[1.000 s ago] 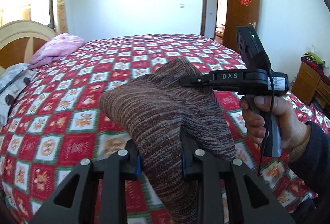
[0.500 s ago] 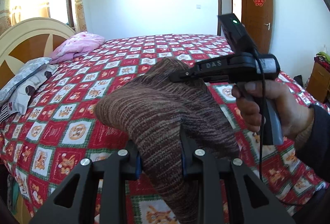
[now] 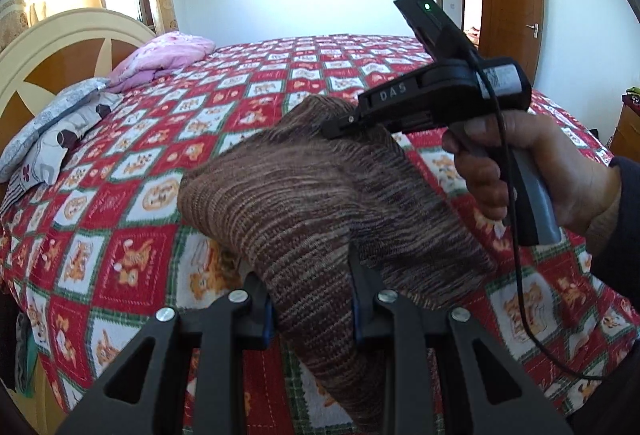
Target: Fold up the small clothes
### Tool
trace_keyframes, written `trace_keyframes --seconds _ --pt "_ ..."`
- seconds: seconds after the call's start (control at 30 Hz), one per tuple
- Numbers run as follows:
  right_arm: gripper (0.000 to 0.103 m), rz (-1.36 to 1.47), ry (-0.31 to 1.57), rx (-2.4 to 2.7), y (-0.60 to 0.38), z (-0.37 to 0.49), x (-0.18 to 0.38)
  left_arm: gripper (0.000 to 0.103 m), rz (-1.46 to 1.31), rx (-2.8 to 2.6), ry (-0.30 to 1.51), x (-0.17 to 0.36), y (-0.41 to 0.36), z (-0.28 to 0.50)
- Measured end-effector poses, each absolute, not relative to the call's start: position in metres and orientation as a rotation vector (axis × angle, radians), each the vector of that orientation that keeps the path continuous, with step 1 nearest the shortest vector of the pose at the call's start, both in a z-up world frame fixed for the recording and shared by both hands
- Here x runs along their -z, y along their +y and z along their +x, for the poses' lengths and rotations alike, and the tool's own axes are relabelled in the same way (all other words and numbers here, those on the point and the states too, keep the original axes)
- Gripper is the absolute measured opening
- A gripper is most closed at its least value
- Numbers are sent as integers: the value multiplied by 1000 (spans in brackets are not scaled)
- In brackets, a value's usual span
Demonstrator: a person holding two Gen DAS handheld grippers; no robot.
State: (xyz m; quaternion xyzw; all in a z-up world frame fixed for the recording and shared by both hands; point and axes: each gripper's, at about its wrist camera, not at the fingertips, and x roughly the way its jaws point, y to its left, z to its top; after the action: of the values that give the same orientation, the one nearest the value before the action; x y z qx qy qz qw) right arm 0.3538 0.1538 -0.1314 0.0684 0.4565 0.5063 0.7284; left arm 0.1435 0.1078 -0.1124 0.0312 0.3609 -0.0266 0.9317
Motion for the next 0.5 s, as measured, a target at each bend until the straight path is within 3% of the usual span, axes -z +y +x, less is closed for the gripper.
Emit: trace_keyframes --seconds 0.43,0.5 --pt "22 158 1079 -1072 165 364 159 30 67 36 750 139 112 142" --pt "23 158 1090 -1067 165 364 162 36 71 31 750 141 111 141"
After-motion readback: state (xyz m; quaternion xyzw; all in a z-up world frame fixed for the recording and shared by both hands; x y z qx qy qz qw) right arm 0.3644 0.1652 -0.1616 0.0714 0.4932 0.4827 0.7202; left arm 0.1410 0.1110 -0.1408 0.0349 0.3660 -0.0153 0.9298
